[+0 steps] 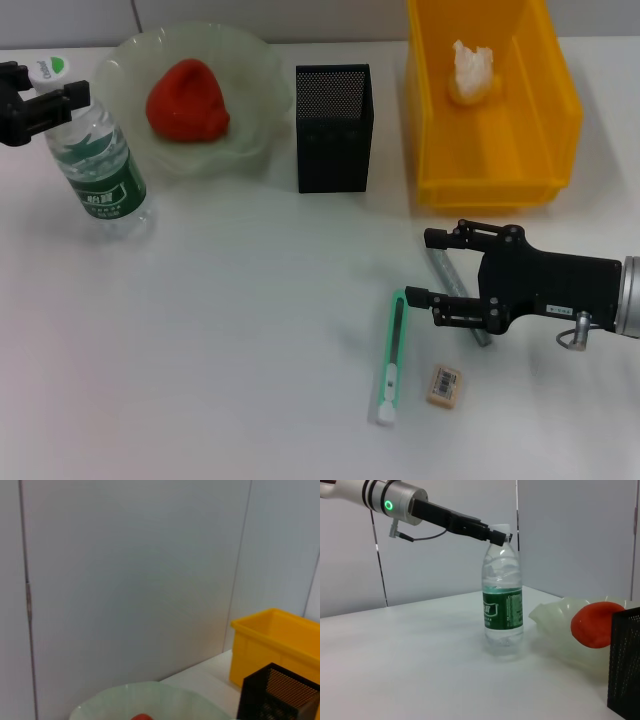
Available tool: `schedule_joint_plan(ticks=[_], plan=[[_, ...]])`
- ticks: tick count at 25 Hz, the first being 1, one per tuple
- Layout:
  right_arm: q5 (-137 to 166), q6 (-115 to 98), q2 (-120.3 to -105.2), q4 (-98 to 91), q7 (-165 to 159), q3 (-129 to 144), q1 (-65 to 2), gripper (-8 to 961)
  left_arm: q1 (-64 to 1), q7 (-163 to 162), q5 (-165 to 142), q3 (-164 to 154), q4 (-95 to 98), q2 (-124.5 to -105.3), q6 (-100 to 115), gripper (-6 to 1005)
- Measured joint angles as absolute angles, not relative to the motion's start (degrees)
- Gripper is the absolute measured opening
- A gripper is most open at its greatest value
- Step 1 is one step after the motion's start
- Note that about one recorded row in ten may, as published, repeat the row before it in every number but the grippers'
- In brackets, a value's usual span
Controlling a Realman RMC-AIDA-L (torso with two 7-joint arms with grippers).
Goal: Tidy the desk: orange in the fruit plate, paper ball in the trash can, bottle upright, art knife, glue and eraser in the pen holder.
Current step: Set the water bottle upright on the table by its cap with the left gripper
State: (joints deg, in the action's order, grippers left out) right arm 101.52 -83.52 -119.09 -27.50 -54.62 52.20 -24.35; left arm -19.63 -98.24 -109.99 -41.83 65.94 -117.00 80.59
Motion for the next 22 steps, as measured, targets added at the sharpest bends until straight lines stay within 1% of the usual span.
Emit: schedule_joint_plan(ticks=[6,22], plan=[[101.52,-84.05,-119.1,-27.39,-54.59,52.2,-24.34,753,-19.6,-98.08,-110.05,-41.78,65.62,-117.34,78.16,444],[101.48,-84.13,-119.09,-27.24,-54.57,52.2,-24.25,752,-19.77,-96.7,-110.13,-41.94,63.45,-117.33,75.85,444]])
